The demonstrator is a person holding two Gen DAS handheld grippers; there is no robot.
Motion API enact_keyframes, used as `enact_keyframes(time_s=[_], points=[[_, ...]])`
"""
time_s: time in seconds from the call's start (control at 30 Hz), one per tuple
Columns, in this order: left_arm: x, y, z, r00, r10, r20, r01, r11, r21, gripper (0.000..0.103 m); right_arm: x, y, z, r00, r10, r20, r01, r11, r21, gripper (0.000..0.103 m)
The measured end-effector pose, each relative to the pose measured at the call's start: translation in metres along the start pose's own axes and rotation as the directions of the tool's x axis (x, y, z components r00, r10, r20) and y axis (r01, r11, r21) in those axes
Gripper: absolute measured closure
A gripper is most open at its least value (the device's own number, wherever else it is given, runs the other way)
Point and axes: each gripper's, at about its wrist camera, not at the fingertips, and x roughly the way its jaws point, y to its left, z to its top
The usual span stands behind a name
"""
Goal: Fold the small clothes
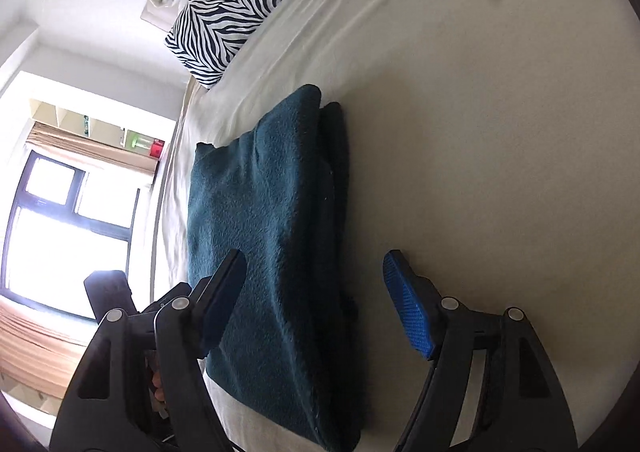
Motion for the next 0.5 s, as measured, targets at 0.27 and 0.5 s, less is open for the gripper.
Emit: enact_keyframes(time_s=[0.27, 0.5], points=[[0.031, 0.0, 0.017, 0.993, -0.072, -0.094, 0.065, 0.995, -0.073, 0.038, 0.051, 0.013, 0.023, 0.99, -0.002, -0.142, -0.002, 0.999, -0.034, 0.044], [0.025, 0.004, 0.018, 0.983, -0.135, -0.121, 0.122, 0.986, -0.112, 0.063, 0.061, 0.02, 0.024, 0.983, -0.035, -0.179, 0.031, 0.999, -0.023, 0.079]])
